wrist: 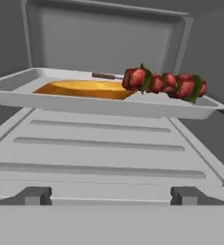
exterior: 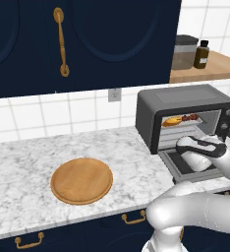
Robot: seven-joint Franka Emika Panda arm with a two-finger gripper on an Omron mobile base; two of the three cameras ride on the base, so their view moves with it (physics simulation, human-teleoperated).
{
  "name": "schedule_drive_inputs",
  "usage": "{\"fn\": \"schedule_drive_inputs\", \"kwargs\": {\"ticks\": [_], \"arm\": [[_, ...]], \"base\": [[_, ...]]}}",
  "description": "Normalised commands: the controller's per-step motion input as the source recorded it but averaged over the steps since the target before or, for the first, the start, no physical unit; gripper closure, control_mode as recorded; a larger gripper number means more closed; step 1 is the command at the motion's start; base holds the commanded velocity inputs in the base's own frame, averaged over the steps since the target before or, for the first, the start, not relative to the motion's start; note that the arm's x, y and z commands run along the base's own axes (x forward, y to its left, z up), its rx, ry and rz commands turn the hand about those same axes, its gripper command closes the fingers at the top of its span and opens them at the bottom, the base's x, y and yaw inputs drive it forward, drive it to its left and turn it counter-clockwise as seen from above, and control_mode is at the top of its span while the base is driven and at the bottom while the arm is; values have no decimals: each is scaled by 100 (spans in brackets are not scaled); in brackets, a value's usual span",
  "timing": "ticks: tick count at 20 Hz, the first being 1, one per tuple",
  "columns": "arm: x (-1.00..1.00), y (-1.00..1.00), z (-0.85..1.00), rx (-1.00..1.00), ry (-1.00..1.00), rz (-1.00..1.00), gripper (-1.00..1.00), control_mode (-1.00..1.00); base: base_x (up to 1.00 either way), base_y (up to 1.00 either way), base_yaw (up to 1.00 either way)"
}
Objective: Pick up the kebab skewer and baguette bread, and place them inside the toaster oven. Close the toaster oven door and start by setting the timer.
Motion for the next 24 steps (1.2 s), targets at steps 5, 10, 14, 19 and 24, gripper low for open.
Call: {"fn": "schedule_drive_inputs", "kwargs": {"ticks": [5,10,14,19,24], "arm": [[-71,-19,0,0,21,0,-100,-100],[-79,-25,0,0,24,0,-100,-100],[-80,-30,-2,0,20,0,-100,-100],[-60,-26,-11,0,17,0,-100,-100],[-27,-30,-19,0,8,4,-100,-100]], "base": [[0,0,0],[0,0,0],[0,0,0],[0,0,0],[0,0,0]]}}
